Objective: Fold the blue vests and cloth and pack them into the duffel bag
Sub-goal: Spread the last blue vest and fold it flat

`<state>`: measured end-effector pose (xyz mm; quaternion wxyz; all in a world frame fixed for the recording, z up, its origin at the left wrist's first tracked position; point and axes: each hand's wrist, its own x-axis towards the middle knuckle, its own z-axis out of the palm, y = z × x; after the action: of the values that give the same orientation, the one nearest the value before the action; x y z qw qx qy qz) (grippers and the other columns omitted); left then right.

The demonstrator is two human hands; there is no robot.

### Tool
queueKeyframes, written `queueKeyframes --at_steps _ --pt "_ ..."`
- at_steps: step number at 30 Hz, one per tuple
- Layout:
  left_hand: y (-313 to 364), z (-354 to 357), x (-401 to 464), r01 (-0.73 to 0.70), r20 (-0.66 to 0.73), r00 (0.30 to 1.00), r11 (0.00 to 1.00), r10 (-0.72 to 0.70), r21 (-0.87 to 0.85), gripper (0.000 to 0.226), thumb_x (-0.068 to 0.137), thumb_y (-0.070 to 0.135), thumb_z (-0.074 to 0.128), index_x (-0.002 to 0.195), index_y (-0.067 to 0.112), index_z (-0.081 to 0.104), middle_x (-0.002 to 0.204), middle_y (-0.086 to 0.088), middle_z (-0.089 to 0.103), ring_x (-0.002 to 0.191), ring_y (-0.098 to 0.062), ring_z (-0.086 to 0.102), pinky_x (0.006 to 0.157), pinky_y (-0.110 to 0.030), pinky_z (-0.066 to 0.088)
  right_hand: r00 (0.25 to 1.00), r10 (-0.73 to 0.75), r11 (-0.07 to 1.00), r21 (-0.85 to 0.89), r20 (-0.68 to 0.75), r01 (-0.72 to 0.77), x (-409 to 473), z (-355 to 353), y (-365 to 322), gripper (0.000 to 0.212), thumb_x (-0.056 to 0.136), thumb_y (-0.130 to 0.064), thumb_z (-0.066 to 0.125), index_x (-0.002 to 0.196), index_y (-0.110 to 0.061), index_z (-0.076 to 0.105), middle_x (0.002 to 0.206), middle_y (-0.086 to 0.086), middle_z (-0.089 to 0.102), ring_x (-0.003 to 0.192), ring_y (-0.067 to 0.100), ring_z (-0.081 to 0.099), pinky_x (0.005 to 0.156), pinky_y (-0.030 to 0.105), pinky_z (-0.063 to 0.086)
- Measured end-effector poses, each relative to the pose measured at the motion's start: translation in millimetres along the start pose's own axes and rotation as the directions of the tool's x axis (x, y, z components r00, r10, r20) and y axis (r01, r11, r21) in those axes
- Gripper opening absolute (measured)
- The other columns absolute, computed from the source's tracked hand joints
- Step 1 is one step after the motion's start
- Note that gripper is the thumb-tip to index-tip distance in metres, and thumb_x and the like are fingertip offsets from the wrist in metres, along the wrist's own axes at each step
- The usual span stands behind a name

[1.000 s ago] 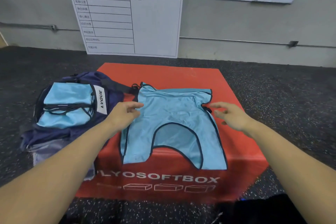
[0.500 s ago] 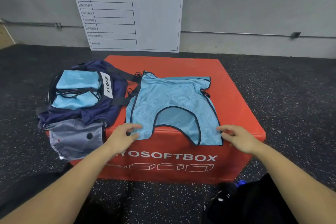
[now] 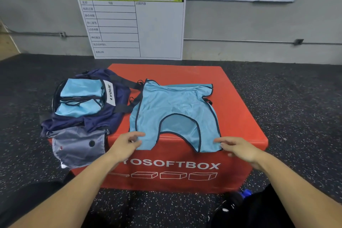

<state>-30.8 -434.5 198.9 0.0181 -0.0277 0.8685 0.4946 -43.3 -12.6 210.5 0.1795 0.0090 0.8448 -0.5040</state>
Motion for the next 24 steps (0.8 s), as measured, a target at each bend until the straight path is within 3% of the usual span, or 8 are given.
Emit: queueKeyframes --at_steps 2,4,9,13,15,18,22,24 --pt "7 -2 3 0.016 0.046 0.999 1.0 -0.015 -0.016 0.028 0.097 0.011 0.064 0.11 0.034 0.071 0.08 0.002 0.054 0.075 -0.012 0.051 0.067 -0.011 0.04 0.999 -0.009 1.0 -0.012 0.033 0.01 -2 4 -5 0.026 0.101 -0.021 0.063 0.122 -0.032 0.073 0.124 -0.017 0.066 0.116 -0.001 0.058 0.088 0.015 0.046" --pt "15 -4 6 0.033 0.092 0.995 0.999 -0.03 -0.026 0.027 0.099 0.013 0.063 0.118 0.03 0.072 0.096 0.001 0.064 0.085 -0.004 0.056 0.073 -0.005 0.041 0.998 -0.058 0.998 0.015 -0.018 0.058 0 7 -11 0.022 0.097 -0.017 0.069 0.115 -0.029 0.077 0.117 -0.009 0.073 0.108 0.001 0.065 0.094 0.016 0.049" --pt "64 -30 16 -0.042 0.02 0.999 0.99 0.045 -0.138 0.026 0.097 0.0 0.06 0.11 0.015 0.077 0.106 0.014 0.071 0.093 0.011 0.064 0.077 0.0 0.043 0.928 -0.26 0.944 0.132 -0.267 0.303 3 -6 -50 0.021 0.09 -0.002 0.073 0.099 -0.021 0.079 0.086 -0.006 0.075 0.086 0.01 0.062 0.078 0.012 0.048" --pt "115 -65 31 -0.104 -0.05 0.994 0.949 0.093 -0.298 0.026 0.097 0.004 0.06 0.108 0.019 0.079 0.107 -0.003 0.075 0.096 -0.013 0.066 0.086 -0.019 0.048 0.88 -0.344 0.88 0.215 -0.327 0.424 1 -33 -108 0.022 0.096 -0.001 0.063 0.101 -0.017 0.078 0.098 0.0 0.076 0.096 0.015 0.065 0.095 0.027 0.05" --pt "151 -85 34 -0.165 -0.116 0.984 0.923 0.132 -0.349 0.026 0.097 0.003 0.06 0.113 0.015 0.076 0.105 -0.002 0.075 0.093 -0.012 0.065 0.079 -0.014 0.051 0.862 -0.371 0.847 0.255 -0.344 0.466 -2 -50 -141 0.022 0.1 -0.004 0.06 0.106 -0.017 0.077 0.103 0.007 0.076 0.099 0.021 0.068 0.098 0.034 0.053" --pt "207 -117 36 -0.266 -0.154 0.963 0.868 0.221 -0.419 0.031 0.095 0.0 0.062 0.123 0.011 0.07 0.106 -0.005 0.068 0.093 -0.015 0.062 0.075 -0.014 0.053 0.838 -0.405 0.776 0.347 -0.366 0.527 -10 -77 -195 0.024 0.101 -0.007 0.057 0.115 -0.016 0.075 0.111 0.007 0.076 0.105 0.018 0.07 0.09 0.028 0.058" --pt "268 -155 34 -0.374 -0.179 0.927 0.802 0.328 -0.466 0.037 0.093 -0.005 0.061 0.125 0.013 0.069 0.119 -0.009 0.069 0.106 -0.021 0.064 0.097 -0.031 0.052 0.809 -0.444 0.673 0.453 -0.385 0.585 -36 -104 -271 0.029 0.099 -0.005 0.059 0.124 -0.016 0.069 0.113 0.002 0.073 0.093 0.008 0.071 0.074 0.018 0.056" --pt "298 -171 26 -0.427 -0.21 0.904 0.777 0.372 -0.462 0.043 0.092 -0.008 0.062 0.128 0.014 0.067 0.125 -0.005 0.066 0.111 -0.018 0.065 0.092 -0.024 0.053 0.779 -0.476 0.624 0.468 -0.408 0.626 -48 -117 -304 0.031 0.096 0.0 0.062 0.122 -0.015 0.069 0.115 0.005 0.066 0.098 0.012 0.069 0.077 0.02 0.057"
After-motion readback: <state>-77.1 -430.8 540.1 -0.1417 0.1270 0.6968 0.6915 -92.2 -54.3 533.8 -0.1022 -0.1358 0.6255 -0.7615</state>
